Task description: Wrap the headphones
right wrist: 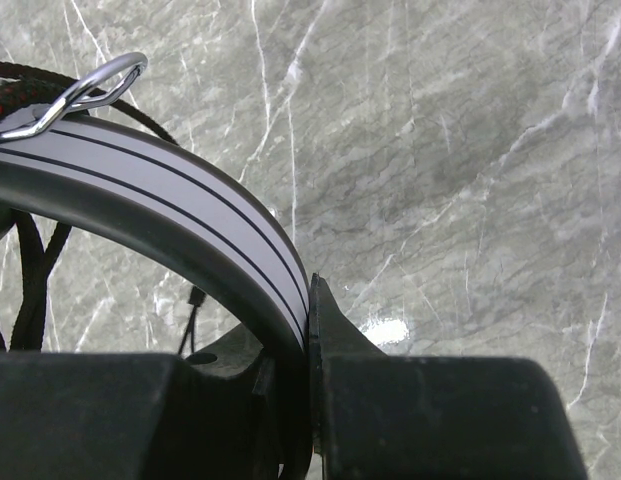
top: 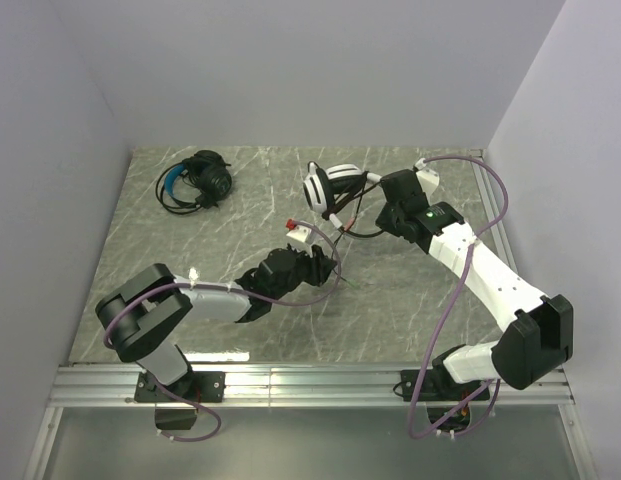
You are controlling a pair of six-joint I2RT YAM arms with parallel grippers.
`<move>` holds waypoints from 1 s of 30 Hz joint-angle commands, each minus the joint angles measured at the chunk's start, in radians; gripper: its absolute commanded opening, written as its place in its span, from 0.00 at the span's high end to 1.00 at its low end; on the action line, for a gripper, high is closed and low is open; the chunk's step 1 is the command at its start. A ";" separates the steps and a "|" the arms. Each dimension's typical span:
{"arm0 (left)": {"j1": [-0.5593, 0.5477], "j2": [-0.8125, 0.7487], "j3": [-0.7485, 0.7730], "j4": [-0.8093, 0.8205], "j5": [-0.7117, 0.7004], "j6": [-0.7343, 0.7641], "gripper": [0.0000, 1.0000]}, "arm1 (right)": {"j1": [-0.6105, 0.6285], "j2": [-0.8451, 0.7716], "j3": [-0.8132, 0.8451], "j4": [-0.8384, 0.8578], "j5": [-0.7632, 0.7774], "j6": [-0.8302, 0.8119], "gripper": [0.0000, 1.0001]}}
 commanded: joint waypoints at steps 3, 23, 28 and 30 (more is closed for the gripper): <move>0.001 0.006 0.053 0.035 0.019 -0.008 0.61 | -0.013 -0.064 0.060 0.084 -0.012 0.021 1.00; 0.003 -0.129 0.138 -0.251 0.080 -0.028 1.00 | -0.013 -0.058 0.051 0.092 -0.009 0.032 1.00; 0.007 -0.201 0.164 -0.343 0.111 -0.048 1.00 | -0.013 -0.050 0.041 0.101 0.002 0.035 1.00; 0.007 -0.223 0.171 -0.383 0.134 -0.049 1.00 | -0.013 -0.044 0.038 0.106 0.011 0.037 1.00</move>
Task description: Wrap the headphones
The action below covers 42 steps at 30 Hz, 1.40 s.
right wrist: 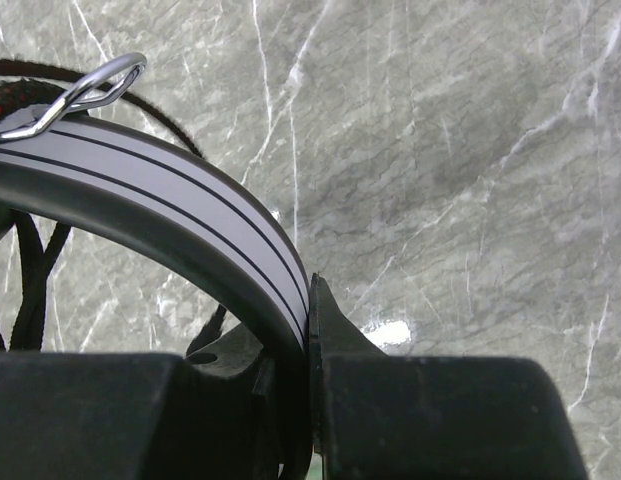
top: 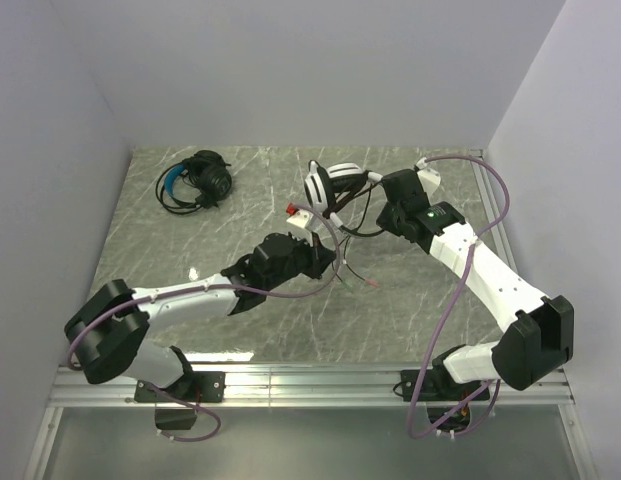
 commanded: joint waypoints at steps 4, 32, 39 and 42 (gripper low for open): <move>0.005 -0.116 0.040 -0.127 0.107 -0.020 1.00 | -0.010 -0.025 0.044 0.100 0.035 0.037 1.00; 0.028 -0.313 0.133 -0.260 0.305 -0.118 1.00 | -0.009 0.065 -0.078 0.190 0.081 0.046 1.00; 0.111 -0.258 0.152 -0.190 0.319 -0.234 1.00 | 0.003 0.087 -0.158 0.226 0.078 0.051 1.00; 0.119 -0.236 0.159 -0.159 0.277 -0.294 1.00 | 0.014 0.097 -0.175 0.238 0.066 0.060 1.00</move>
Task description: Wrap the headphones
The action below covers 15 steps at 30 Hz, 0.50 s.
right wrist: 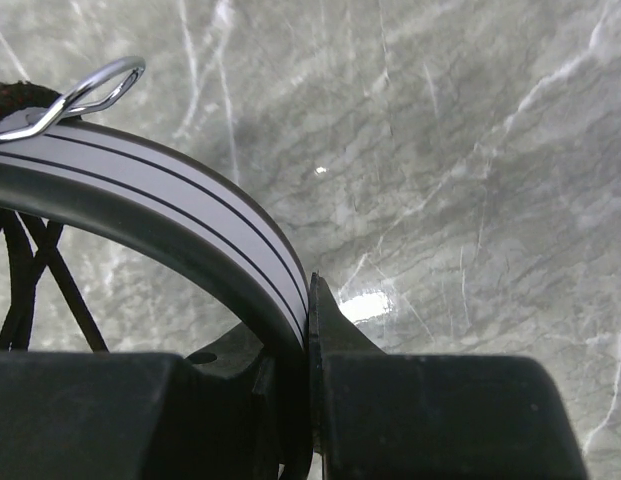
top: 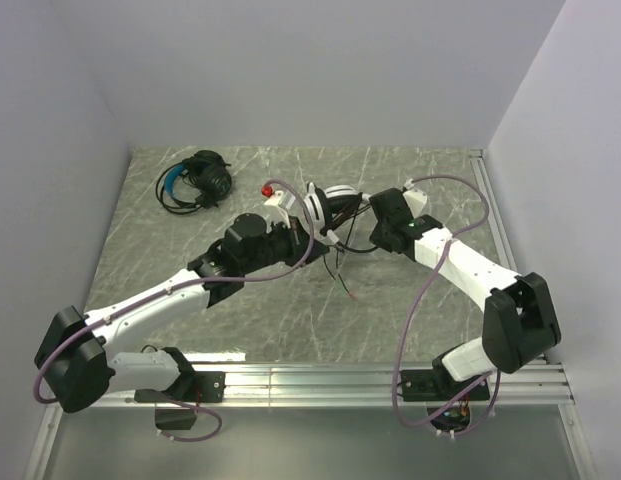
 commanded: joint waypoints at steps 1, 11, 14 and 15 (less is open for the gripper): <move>0.007 0.010 0.068 0.160 -0.009 -0.144 1.00 | 0.010 0.011 -0.021 0.103 0.052 0.032 1.00; 0.007 0.044 -0.001 0.324 -0.158 -0.455 1.00 | 0.061 0.048 -0.035 0.115 0.037 0.073 1.00; 0.007 0.005 -0.033 0.277 -0.279 -0.539 1.00 | 0.066 0.046 -0.042 0.126 0.024 0.077 1.00; 0.007 -0.014 -0.042 0.263 -0.311 -0.560 1.00 | 0.066 0.043 -0.045 0.126 0.023 0.080 1.00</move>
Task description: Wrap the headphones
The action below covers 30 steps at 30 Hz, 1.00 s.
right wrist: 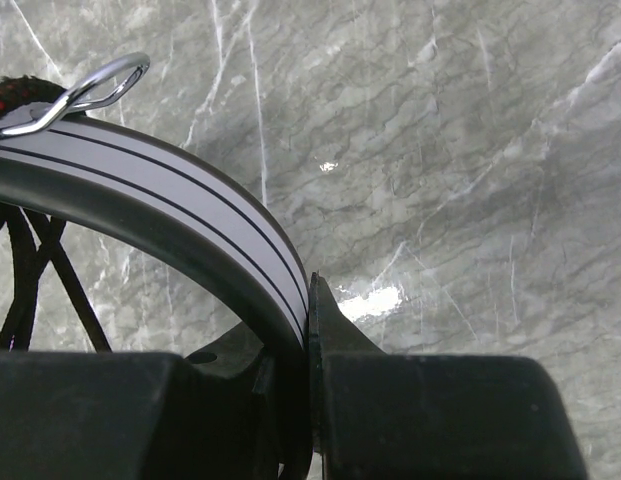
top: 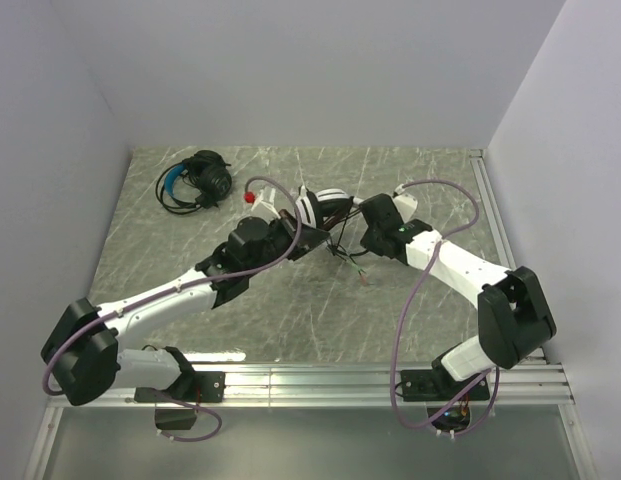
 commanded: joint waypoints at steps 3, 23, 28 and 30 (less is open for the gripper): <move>-0.001 -0.112 -0.030 0.060 -0.262 -0.215 1.00 | 0.018 0.006 -0.011 0.064 0.022 0.031 1.00; -0.098 -0.017 0.096 -0.500 -0.810 -0.787 1.00 | 0.090 0.097 0.010 0.052 -0.006 0.094 1.00; -0.098 -0.043 0.103 -0.664 -0.899 -0.999 1.00 | 0.090 0.097 0.012 0.053 -0.009 0.094 1.00; -0.099 -0.048 0.102 -0.701 -0.902 -1.088 1.00 | 0.090 0.100 0.016 0.053 -0.014 0.094 1.00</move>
